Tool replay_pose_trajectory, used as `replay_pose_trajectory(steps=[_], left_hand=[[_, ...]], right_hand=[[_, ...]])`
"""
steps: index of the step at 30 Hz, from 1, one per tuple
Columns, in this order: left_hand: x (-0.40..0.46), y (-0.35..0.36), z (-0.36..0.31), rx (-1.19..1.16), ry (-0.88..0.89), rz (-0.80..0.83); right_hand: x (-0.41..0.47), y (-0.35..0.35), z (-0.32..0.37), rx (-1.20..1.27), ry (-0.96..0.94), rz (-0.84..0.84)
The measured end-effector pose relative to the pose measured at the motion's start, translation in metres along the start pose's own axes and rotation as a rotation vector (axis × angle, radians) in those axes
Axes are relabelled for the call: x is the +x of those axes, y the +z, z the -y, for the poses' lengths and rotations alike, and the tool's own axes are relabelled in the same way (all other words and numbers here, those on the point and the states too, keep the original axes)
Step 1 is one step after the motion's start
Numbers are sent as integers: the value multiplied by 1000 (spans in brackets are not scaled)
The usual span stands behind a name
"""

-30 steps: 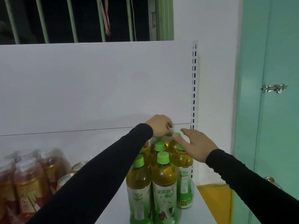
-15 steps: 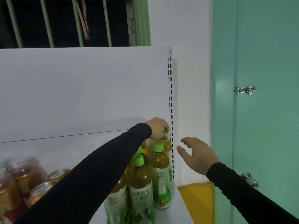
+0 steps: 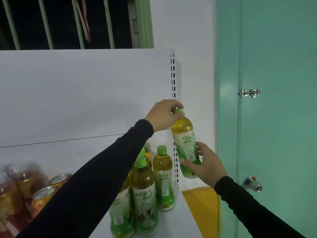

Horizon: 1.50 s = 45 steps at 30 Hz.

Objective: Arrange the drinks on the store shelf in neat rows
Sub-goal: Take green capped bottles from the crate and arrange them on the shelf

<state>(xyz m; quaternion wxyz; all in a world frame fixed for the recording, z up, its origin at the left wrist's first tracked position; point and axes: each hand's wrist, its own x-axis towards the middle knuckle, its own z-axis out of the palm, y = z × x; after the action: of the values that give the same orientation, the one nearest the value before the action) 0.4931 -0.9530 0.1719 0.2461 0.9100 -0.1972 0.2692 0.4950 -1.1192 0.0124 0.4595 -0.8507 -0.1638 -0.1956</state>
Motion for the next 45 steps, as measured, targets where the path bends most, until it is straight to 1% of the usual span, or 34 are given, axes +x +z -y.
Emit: replay_pose_trajectory(steps=[3, 5, 9, 12, 15, 18, 21, 24, 26, 28, 31, 32, 33, 35, 37, 39, 42, 45], left_hand=[[-12, -7, -5, -79, -22, -85], [-23, -14, -6, -182, -50, -120], [-51, -31, -7, -319, -95, -143], [-83, -40, -4, -532, -164, -152], [-119, -41, 4, -763, -261, -66], [-150, -43, 15, -965, -303, 3], [-176, -49, 25, -1098, -350, -26], [-201, -59, 41, -1107, -373, -96], [-217, -68, 50, -1083, -398, -153], [-232, -75, 57, -1056, -446, -234], [-247, -83, 64, -998, -492, -363], [-250, -83, 66, -973, -496, -403], [-253, -83, 67, -956, -499, -438], [-257, -83, 71, -944, -522, -469], [-262, -83, 72, -936, -554, -462], [-267, -86, 73, -926, -575, -432], [-274, -94, 72, -987, -604, -365], [-281, -95, 70, -1036, -622, -321]], right_hand=[[-15, 3, 10, 208, -14, -49], [-24, 4, 19, 318, -26, -72], [-45, 6, 36, 459, -73, -16], [-60, 7, 51, 588, -80, 96], [-69, 12, 66, 731, -43, 245], [-76, 23, 79, 925, 56, 367], [-85, 42, 93, 1087, 135, 513], [-94, 65, 106, 1160, 154, 671], [-100, 79, 113, 1133, 154, 713], [-106, 90, 120, 1008, 118, 680], [-116, 102, 133, 665, -94, 574], [-120, 107, 136, 576, -155, 542], [-123, 113, 138, 537, -178, 514], [-128, 123, 142, 599, -147, 478], [-132, 128, 144, 747, -76, 514], [-134, 131, 146, 884, 5, 597], [-136, 132, 147, 1088, 200, 747], [-135, 134, 147, 1202, 306, 876]])
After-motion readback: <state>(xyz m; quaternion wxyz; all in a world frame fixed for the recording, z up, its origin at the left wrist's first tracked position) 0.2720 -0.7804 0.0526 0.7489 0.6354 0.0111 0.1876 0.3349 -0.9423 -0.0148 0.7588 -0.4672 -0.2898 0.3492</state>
